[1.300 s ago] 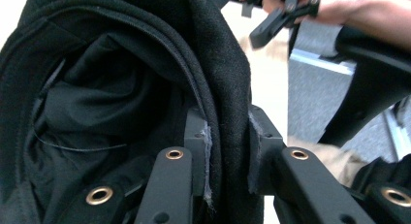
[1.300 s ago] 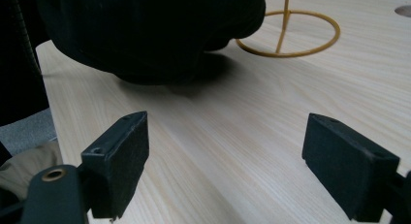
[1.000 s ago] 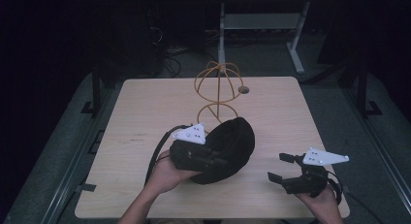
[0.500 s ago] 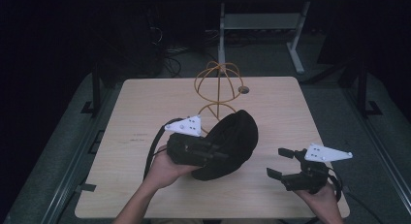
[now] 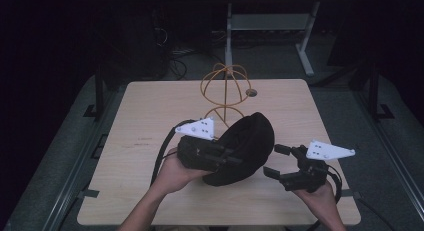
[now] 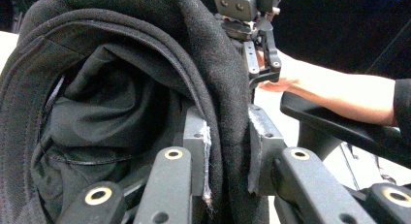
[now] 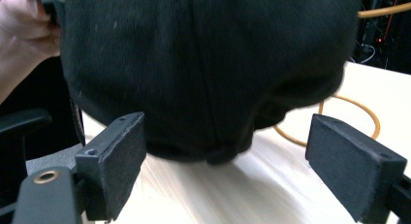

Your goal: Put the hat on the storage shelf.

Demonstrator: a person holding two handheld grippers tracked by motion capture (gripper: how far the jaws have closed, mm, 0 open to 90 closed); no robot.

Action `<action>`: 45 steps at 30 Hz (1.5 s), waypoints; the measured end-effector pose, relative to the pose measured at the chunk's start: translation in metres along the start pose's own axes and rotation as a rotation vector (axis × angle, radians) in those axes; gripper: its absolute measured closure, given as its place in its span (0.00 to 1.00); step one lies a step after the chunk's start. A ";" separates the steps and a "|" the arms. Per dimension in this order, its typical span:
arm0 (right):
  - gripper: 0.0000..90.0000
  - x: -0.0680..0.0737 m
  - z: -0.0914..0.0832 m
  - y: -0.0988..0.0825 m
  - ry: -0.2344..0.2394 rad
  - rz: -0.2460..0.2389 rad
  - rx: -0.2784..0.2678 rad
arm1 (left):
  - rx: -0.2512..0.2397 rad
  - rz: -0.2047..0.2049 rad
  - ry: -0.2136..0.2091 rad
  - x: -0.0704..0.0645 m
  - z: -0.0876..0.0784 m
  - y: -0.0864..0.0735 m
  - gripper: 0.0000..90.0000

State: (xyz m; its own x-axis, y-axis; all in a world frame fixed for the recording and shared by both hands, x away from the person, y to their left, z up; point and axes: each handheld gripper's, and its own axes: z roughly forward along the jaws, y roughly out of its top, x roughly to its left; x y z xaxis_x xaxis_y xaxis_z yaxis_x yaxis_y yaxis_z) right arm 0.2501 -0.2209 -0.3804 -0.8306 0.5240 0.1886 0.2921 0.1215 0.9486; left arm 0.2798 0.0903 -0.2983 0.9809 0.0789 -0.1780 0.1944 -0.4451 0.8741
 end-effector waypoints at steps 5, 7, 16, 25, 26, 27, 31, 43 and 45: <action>0.21 0.000 0.006 0.004 0.006 -0.011 -0.004 | 0.007 0.018 -0.030 -0.003 0.007 0.003 0.81; 0.32 0.001 0.009 0.006 -0.001 -0.019 0.008 | 0.011 0.026 -0.041 -0.005 0.010 0.005 0.82; 0.93 0.006 0.011 0.012 0.004 -0.052 -0.001 | -0.007 0.025 -0.037 -0.004 0.012 0.006 0.81; 0.95 0.010 0.004 0.031 -0.028 -0.075 0.002 | -0.064 0.004 -0.001 0.004 -0.002 -0.003 0.76; 0.95 0.011 0.003 0.034 -0.030 -0.082 0.002 | -0.074 -0.007 0.009 0.006 -0.005 -0.005 0.75; 0.95 0.012 0.002 0.037 -0.030 -0.086 0.001 | -0.074 -0.007 0.009 0.006 -0.005 -0.005 0.74; 0.95 0.015 0.000 0.046 -0.030 -0.102 0.000 | -0.079 -0.015 0.039 0.007 -0.010 -0.007 0.71; 0.95 0.012 -0.012 0.078 -0.079 -0.128 0.025 | -0.024 -0.003 0.173 0.006 -0.033 -0.016 0.50; 0.95 0.011 -0.013 0.080 -0.084 -0.130 0.024 | -0.017 -0.005 0.196 0.006 -0.037 -0.020 0.49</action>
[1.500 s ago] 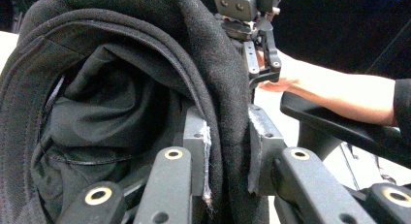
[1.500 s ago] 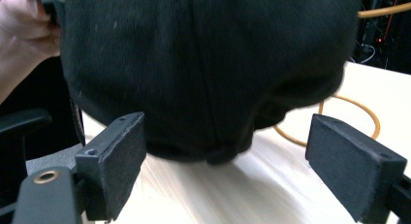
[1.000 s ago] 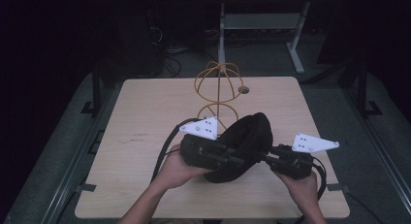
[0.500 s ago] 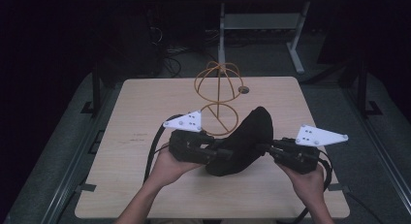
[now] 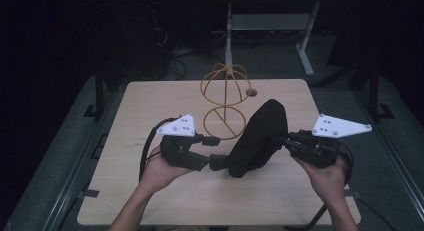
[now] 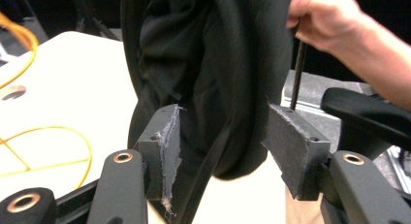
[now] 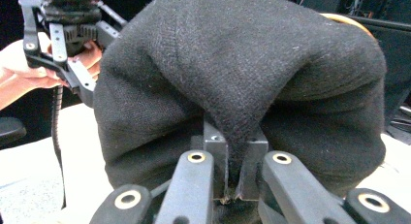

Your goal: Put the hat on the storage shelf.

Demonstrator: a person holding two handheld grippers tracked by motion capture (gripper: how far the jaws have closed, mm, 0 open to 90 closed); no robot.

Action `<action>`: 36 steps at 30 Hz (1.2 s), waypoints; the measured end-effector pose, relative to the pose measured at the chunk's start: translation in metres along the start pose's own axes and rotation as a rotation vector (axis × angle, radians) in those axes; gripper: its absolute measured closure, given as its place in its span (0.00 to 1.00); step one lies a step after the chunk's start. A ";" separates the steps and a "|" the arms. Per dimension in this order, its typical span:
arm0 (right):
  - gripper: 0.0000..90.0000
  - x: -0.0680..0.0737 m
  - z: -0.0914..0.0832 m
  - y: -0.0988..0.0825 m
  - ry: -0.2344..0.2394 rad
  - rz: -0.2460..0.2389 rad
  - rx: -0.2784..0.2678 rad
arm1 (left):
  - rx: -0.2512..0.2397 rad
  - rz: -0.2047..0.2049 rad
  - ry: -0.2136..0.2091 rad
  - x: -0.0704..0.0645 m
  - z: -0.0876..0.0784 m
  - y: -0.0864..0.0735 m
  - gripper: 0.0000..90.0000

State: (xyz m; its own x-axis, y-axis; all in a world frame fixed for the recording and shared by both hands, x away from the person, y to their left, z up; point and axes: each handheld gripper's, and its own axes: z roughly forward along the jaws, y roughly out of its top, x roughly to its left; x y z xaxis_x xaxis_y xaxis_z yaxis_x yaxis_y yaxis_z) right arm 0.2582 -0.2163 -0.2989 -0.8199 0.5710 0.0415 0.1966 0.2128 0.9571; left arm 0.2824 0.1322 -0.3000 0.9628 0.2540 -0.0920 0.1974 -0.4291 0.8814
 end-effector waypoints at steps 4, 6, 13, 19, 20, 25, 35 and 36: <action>0.95 -0.007 -0.003 0.006 -0.005 0.017 0.010 | 0.023 0.007 0.047 0.000 -0.009 -0.008 0.47; 0.95 -0.010 -0.003 0.009 -0.010 0.022 0.019 | 0.031 0.007 0.067 0.001 -0.013 -0.012 0.46; 0.95 -0.022 -0.009 0.021 -0.076 0.026 0.037 | 0.060 -0.003 0.165 0.007 -0.028 -0.038 0.43; 0.95 -0.030 -0.011 0.037 -0.114 0.016 0.051 | 0.085 -0.033 0.249 0.020 -0.037 -0.065 0.39; 0.95 -0.030 -0.011 0.037 -0.114 0.016 0.051 | 0.085 -0.033 0.249 0.020 -0.037 -0.065 0.38; 0.95 -0.040 -0.008 0.056 -0.135 -0.003 0.060 | 0.110 -0.049 0.299 0.024 -0.034 -0.097 0.35; 0.95 -0.056 0.009 0.083 -0.166 -0.010 0.070 | 0.150 -0.098 0.320 0.029 -0.029 -0.129 0.33; 0.95 -0.057 0.011 0.085 -0.167 -0.010 0.070 | 0.150 -0.095 0.323 0.029 -0.028 -0.130 0.33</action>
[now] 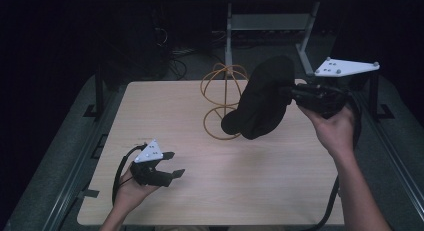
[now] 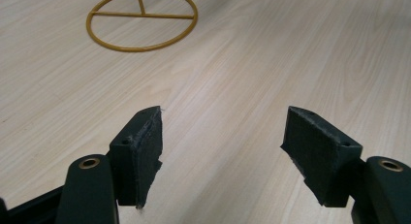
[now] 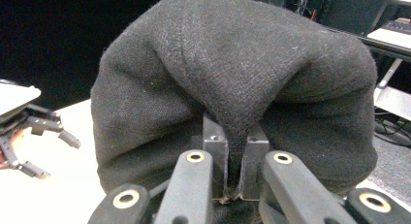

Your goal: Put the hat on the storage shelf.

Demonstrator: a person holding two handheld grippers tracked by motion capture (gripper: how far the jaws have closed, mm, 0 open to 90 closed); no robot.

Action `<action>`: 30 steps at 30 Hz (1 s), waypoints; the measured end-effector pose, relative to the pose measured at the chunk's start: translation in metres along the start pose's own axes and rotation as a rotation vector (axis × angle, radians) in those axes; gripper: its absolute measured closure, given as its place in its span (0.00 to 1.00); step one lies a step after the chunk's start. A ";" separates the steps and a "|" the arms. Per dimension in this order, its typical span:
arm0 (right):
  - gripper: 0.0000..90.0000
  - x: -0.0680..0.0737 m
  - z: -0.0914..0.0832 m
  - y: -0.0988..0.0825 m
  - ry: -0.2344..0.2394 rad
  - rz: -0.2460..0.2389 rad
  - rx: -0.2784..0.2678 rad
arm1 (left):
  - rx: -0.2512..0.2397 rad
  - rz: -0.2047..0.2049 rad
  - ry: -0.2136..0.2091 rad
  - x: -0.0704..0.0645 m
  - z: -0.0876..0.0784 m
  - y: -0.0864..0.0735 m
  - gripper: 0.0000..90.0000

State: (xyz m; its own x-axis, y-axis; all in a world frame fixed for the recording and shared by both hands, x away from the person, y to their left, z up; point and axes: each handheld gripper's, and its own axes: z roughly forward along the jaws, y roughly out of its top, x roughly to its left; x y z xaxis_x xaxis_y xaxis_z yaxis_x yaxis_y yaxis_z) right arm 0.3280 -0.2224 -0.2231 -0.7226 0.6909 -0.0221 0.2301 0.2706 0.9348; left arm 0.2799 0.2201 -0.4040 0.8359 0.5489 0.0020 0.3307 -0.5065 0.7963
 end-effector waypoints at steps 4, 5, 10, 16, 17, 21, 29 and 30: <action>0.95 -0.004 0.009 0.010 -0.001 -0.002 0.006 | 0.010 -0.002 -0.003 0.000 0.001 -0.001 0.32; 0.95 -0.005 0.011 0.013 0.001 0.000 0.006 | 0.023 0.009 -0.001 0.001 0.002 -0.002 0.32; 0.95 -0.009 0.018 0.025 -0.002 -0.002 0.001 | 0.028 0.009 -0.004 0.003 0.002 -0.004 0.31; 0.94 -0.013 0.035 0.046 0.004 -0.007 0.001 | 0.037 -0.008 -0.021 0.006 0.006 -0.005 0.30; 0.94 -0.014 0.039 0.048 0.000 -0.006 0.003 | 0.041 -0.002 -0.023 0.007 0.007 -0.006 0.30; 0.94 -0.020 0.059 0.056 0.014 0.009 0.012 | 0.047 0.004 -0.032 0.006 0.009 -0.006 0.30; 0.93 -0.027 0.102 0.069 0.040 0.047 0.012 | 0.017 0.008 -0.043 0.004 0.008 -0.004 0.29; 0.93 -0.027 0.102 0.069 0.040 0.047 0.012 | 0.017 0.008 -0.043 0.004 0.008 -0.004 0.29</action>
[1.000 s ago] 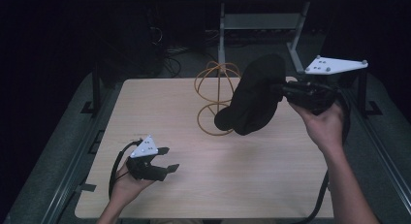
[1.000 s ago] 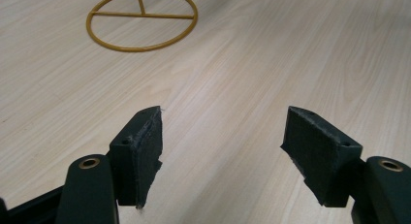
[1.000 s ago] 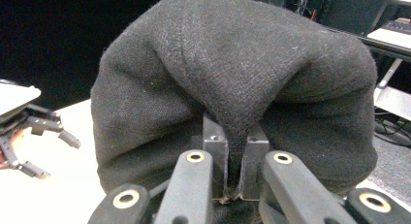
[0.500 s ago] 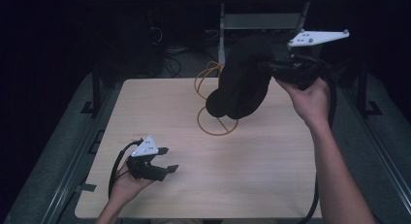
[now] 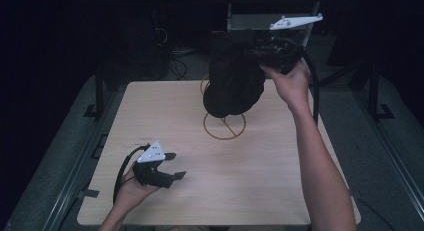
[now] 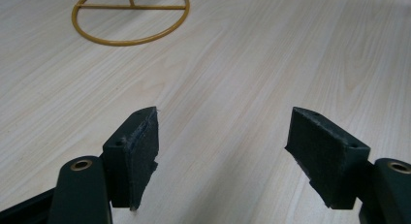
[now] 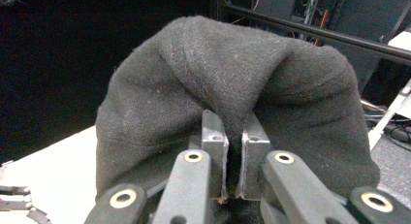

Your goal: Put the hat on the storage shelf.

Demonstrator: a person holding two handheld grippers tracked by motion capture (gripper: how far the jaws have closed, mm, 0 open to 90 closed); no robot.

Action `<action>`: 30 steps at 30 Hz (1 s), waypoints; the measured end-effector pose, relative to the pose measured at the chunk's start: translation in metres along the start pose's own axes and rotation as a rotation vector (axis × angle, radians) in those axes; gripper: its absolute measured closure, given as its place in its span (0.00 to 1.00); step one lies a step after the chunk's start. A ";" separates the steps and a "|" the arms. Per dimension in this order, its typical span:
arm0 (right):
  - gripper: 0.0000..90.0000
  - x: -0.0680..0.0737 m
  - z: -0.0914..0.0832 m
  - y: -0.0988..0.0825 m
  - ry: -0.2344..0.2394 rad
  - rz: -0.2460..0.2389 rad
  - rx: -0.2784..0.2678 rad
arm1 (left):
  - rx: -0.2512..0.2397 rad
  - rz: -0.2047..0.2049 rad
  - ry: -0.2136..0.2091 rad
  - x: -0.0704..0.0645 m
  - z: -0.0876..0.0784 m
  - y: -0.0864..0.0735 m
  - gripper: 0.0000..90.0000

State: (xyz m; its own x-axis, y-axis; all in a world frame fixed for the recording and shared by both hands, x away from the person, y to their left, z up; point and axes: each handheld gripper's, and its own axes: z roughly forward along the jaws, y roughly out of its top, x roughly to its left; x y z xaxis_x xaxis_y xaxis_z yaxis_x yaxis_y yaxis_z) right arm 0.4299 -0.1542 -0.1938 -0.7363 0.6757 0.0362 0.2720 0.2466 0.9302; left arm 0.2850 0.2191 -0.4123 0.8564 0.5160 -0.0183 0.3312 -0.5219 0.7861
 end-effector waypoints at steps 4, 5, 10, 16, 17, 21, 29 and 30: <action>0.93 -0.003 0.019 0.000 0.010 0.021 0.003 | -0.009 0.002 0.002 0.000 0.000 0.000 0.29; 0.93 -0.003 0.023 0.000 0.017 0.032 0.001 | -0.011 0.003 0.003 0.000 -0.001 0.000 0.29; 0.93 -0.008 0.045 -0.003 0.035 0.086 -0.008 | -0.025 0.003 0.003 0.000 -0.002 0.000 0.29; 0.93 -0.010 0.069 -0.007 0.037 0.114 0.010 | -0.034 0.001 0.008 0.003 -0.003 -0.001 0.29; 0.92 -0.010 0.074 -0.008 0.036 0.123 0.012 | -0.036 0.001 0.008 0.003 -0.003 -0.001 0.29; 0.92 -0.011 0.080 -0.008 0.029 0.135 0.008 | -0.036 -0.001 0.002 0.003 -0.002 -0.001 0.29; 0.84 -0.008 0.095 -0.011 -0.009 0.120 0.036 | -0.019 -0.002 -0.005 0.001 0.001 -0.002 0.29; 0.79 -0.006 0.100 -0.012 -0.023 0.103 0.055 | -0.015 -0.003 -0.007 0.001 0.001 -0.002 0.29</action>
State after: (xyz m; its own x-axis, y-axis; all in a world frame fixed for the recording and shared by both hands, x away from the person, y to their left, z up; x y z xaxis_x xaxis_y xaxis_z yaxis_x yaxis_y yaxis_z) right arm 0.4924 -0.0920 -0.2418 -0.6881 0.7154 0.1214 0.3797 0.2125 0.9004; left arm 0.2854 0.2196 -0.4145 0.8580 0.5130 -0.0245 0.3277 -0.5102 0.7951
